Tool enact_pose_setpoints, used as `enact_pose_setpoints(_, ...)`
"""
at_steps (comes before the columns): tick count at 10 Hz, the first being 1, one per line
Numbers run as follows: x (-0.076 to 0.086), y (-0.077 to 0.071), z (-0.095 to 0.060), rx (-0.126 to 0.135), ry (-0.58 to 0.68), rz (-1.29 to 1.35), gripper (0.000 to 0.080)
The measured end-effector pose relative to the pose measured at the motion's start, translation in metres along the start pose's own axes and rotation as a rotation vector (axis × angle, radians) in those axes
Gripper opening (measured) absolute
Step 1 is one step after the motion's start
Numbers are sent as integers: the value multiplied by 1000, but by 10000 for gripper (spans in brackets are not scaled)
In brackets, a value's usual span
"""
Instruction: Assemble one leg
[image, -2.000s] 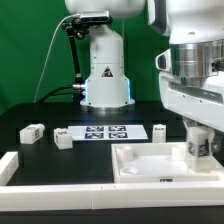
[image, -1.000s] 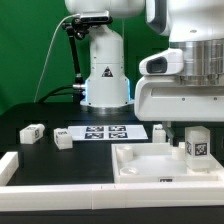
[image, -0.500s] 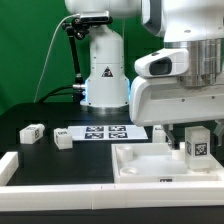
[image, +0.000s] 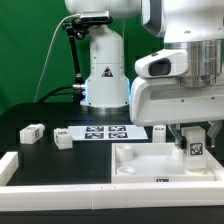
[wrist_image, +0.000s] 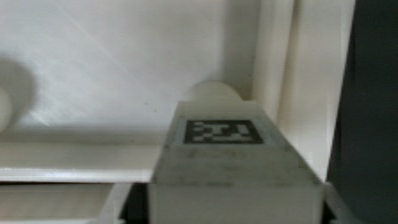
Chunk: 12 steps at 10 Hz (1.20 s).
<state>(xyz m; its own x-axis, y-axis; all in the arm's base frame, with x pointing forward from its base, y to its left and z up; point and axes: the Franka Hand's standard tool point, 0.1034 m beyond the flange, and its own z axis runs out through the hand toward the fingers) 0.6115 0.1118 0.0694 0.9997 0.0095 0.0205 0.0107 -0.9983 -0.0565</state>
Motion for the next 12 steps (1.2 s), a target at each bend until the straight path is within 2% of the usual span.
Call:
enact_pose_setpoints(3, 1, -3, 2, 27, 12, 478, 291)
enact_pose_setpoints(5, 2, -1, 3, 34, 17, 619, 291)
enact_pose_setpoints(10, 2, 1, 4, 47, 1, 1191, 292)
enact_pose_setpoints(11, 1, 1, 4, 52, -1, 1335, 292)
enact_pose_setpoints(12, 3, 2, 4, 68, 7, 1472, 292)
